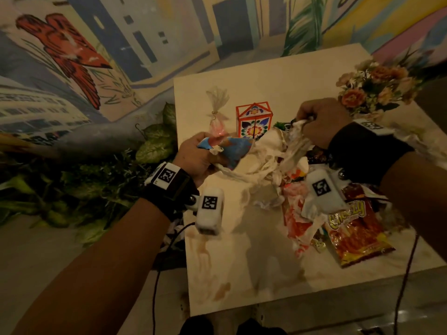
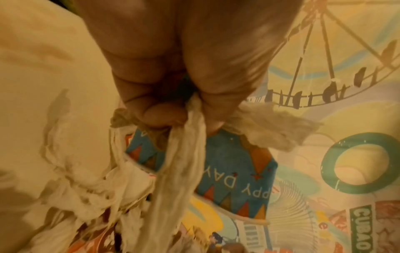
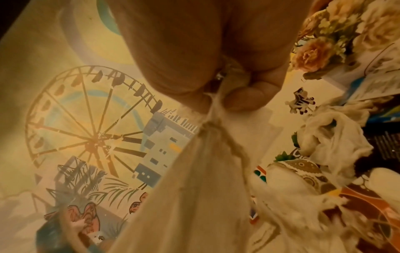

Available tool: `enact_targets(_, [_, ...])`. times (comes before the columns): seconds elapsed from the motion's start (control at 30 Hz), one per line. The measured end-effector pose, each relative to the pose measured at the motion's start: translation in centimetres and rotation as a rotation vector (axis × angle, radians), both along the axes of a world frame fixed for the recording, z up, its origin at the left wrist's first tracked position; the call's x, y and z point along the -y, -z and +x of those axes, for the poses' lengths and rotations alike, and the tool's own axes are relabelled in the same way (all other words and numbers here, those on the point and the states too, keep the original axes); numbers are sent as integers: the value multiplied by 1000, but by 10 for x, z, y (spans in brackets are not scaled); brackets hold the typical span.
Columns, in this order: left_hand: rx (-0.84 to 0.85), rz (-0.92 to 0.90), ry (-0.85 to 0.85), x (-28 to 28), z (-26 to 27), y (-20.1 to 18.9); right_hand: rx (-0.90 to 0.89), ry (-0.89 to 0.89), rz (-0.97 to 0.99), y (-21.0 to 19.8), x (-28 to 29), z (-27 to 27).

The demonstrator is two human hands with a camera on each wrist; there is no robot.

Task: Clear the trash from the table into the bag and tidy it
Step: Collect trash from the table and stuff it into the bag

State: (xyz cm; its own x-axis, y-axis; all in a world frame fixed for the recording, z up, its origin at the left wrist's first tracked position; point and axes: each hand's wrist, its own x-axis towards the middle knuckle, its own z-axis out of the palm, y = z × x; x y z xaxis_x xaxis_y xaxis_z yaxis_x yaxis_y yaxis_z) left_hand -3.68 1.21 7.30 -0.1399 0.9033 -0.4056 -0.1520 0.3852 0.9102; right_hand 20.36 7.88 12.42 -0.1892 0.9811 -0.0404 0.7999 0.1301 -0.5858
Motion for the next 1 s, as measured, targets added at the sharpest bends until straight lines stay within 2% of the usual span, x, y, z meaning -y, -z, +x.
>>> enact_targets(0.13, [-14, 9, -77, 6, -47, -4, 30, -21, 13, -5, -1, -19])
enact_targets(0.23, [-94, -43, -182, 21, -99, 3, 44, -53, 10, -6, 3, -46])
enact_targets(0.3, [-218, -104, -203, 33, -138, 13, 51, -89, 19, -3, 6, -70])
enact_targets(0.4, [-413, -221, -253, 51, -193, 44, 42, -184, 1, 6, 16, -114])
enact_targets(0.47, [-354, -270, -315, 63, -226, 74, 35, -234, -33, 15, 24, -147])
enact_targets(0.57, [-402, -398, -330, 78, -273, 128, 35, -300, -108, 34, 37, -201])
enact_targets(0.67, [-628, -538, -150, 89, -306, 162, 12, -333, -168, 56, 47, -258])
enact_targets(0.7, [-655, -573, -102, 92, -314, 171, 3, -343, -187, 63, 51, -276])
enact_targets(0.87, [-689, -640, 45, 100, -341, 240, 41, -348, -368, 124, 71, -353])
enact_targets(1.0, [-666, -685, 216, 100, -349, 301, 57, -267, -484, 187, 87, -390])
